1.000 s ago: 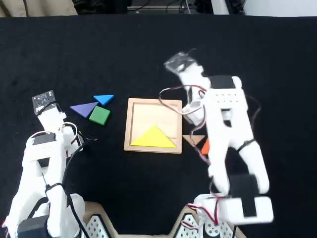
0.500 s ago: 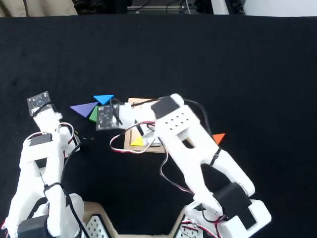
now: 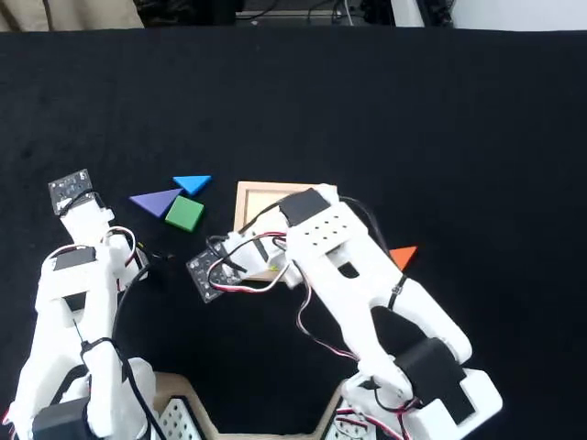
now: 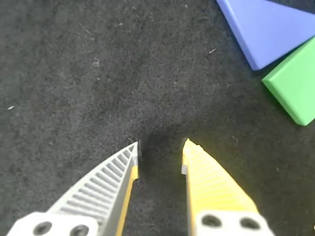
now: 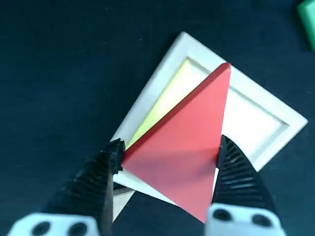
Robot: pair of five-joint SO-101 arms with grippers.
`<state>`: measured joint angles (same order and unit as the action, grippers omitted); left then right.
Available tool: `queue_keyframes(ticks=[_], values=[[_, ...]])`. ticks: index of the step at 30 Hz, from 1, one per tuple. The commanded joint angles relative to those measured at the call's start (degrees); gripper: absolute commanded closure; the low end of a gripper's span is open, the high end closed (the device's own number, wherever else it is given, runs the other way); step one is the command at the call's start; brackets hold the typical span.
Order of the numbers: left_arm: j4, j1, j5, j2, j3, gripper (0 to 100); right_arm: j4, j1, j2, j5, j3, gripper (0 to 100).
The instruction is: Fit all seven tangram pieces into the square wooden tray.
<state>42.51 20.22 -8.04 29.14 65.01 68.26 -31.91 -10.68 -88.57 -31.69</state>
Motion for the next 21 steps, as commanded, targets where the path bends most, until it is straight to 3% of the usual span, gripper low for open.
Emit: queue_keyframes(ticks=[1, 7, 15, 21], values=[[-0.88, -0.66, -0.18, 1.49, -0.4, 85, -2.46, -0.35, -2.68, 0.18, 0.13, 81.2], [-0.88, -0.84, -0.18, 1.49, -0.4, 85, -5.89, 0.26, -2.59, 0.44, -2.86, 80.5], [-0.88, -0.84, -0.18, 1.49, -0.48, 85, -8.53, 1.14, -2.59, 0.97, -5.05, 55.4], [-0.88, -0.84, -0.18, 1.49, -0.48, 85, -8.35, 1.14, -2.68, 1.05, -4.97, 54.0]])
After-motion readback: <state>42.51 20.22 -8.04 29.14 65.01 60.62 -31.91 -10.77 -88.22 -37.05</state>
